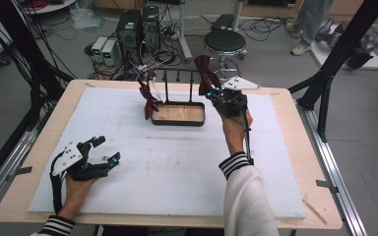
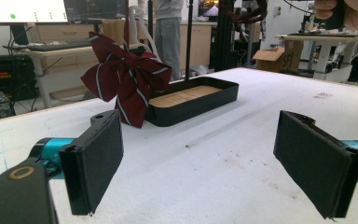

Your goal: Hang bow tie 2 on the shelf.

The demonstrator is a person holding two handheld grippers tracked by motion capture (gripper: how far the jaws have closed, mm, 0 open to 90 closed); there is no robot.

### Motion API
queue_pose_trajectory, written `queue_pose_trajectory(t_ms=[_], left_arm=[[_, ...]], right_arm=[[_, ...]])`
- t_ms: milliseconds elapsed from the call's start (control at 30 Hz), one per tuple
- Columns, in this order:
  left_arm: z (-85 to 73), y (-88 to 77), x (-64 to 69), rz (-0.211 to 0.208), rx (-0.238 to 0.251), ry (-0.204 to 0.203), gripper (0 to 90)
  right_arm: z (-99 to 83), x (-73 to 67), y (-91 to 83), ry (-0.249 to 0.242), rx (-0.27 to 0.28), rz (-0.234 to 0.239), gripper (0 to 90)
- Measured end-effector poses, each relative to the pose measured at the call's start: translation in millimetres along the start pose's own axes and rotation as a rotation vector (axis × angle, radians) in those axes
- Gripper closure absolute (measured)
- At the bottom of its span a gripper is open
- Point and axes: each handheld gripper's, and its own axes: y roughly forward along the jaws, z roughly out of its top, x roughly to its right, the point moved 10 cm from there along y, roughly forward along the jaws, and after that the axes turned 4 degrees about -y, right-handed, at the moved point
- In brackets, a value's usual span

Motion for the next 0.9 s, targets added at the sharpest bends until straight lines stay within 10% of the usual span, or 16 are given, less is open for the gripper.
queue_pose_trajectory(t_ms=[900], left_arm=[[0.2, -0.1, 0.3, -0.002, 0.002, 0.001, 16.1]], right_arm=[[-26.2, 1.7, 30.8, 0.114, -0.084, 0.071, 85.1]])
